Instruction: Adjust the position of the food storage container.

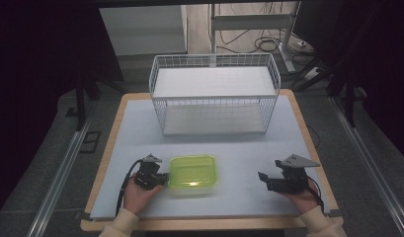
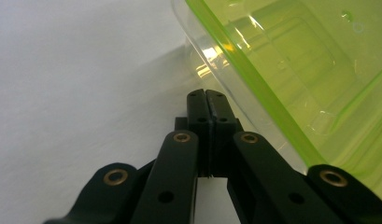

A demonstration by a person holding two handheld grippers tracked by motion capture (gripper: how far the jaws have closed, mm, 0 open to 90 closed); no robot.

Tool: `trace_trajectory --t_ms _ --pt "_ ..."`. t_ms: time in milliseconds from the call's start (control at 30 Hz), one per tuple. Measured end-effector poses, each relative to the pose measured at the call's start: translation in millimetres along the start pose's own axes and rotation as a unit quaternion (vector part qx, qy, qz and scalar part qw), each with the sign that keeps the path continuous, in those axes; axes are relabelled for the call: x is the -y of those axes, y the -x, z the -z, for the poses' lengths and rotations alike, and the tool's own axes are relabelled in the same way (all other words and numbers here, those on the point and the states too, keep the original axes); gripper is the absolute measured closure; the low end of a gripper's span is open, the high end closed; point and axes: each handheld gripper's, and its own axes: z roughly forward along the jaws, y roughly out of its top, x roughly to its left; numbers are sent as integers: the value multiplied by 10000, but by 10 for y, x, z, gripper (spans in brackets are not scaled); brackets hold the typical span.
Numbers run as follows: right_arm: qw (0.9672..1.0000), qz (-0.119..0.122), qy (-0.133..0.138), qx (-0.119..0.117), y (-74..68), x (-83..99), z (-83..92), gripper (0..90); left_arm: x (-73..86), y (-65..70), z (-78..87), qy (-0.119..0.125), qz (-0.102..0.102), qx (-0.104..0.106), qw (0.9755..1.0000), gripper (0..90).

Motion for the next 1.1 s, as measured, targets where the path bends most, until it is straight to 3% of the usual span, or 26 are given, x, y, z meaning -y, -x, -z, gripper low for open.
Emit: trace_trajectory --t_ms 467,667,900,1100 --pt "10000 -15 -17 -30 -15 2 -13 193 -173 270 -216 -100 -314 159 9993 900" --pt "10000 -60 13 -44 -10 3 -11 193 -199 323 -262 -54 -289 177 9994 900" --pt "9993 -277 144 -186 -6 -10 4 186 -179 261 -227 -28 -266 158 9995 900" --pt "9990 -130 278 -329 -48 -21 -2 173 -131 158 -47 258 -83 246 9993 899"
